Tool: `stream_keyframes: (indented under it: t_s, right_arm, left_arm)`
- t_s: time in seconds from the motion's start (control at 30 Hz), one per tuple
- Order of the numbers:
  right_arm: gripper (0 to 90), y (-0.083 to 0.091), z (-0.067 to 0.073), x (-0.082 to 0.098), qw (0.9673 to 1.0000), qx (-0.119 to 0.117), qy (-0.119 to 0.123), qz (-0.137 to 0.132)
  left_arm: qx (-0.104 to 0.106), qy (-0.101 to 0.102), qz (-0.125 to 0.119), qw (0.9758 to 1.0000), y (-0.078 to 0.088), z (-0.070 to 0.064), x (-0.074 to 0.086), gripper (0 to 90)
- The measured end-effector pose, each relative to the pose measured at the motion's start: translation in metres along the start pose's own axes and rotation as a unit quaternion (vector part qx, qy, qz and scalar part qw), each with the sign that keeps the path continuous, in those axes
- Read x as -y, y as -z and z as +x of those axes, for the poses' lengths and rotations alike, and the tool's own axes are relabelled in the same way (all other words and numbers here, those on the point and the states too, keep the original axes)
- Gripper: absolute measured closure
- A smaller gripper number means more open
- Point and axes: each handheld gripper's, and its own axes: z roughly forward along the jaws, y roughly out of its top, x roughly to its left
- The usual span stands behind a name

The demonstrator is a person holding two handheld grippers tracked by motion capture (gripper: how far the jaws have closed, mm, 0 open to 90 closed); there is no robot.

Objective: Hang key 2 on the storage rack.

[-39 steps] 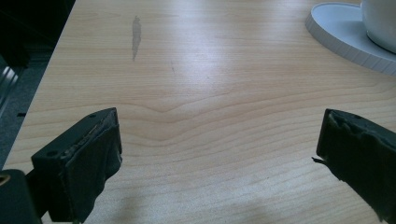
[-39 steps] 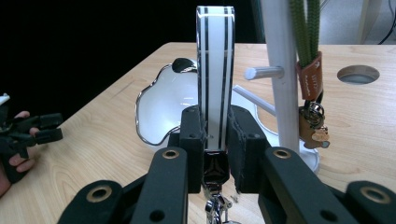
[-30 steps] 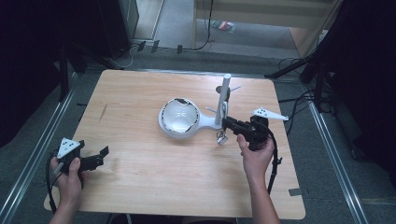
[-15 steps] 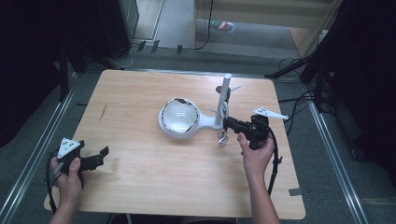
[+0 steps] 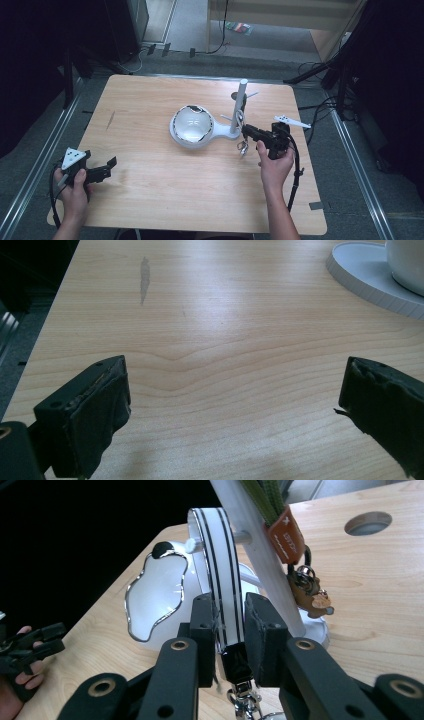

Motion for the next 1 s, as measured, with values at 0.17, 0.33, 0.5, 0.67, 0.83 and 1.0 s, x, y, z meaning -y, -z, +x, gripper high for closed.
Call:
stream_keyframes:
  t_s: [0.17,0.33,0.5,0.67,0.83,1.0]
  right_arm:
    - [71.3,0.0,0.0,0.003,0.9995,0.024,0.009,-0.016]
    - [68.4,0.005,-0.001,0.004,0.999,0.036,0.012,-0.021]
    - [61.8,0.008,0.0,0.007,0.996,0.07,0.047,-0.029]
    - [47.0,0.01,0.005,0.013,0.9837,0.127,0.105,-0.071]
    - [22.8,0.014,0.009,0.019,0.9805,0.151,0.1,-0.076]
    - [10.9,0.02,0.01,0.024,0.9733,0.179,0.11,-0.091]
  left_arm:
    - [0.001,0.0,0.001,1.0,0.0,0.0,0.0,0.5]
    - [0.001,0.0,0.001,1.0,0.0,0.0,0.0,0.5]
    - [-0.001,0.0,0.0,1.0,0.0,0.0,0.0,0.5]
    - [0.001,0.001,0.001,1.0,0.0,0.0,0.0,0.5]
    - [0.001,0.0,0.002,1.0,0.0,0.0,0.0,0.5]
    - [0.001,0.001,0.001,1.0,0.0,0.0,0.0,0.5]
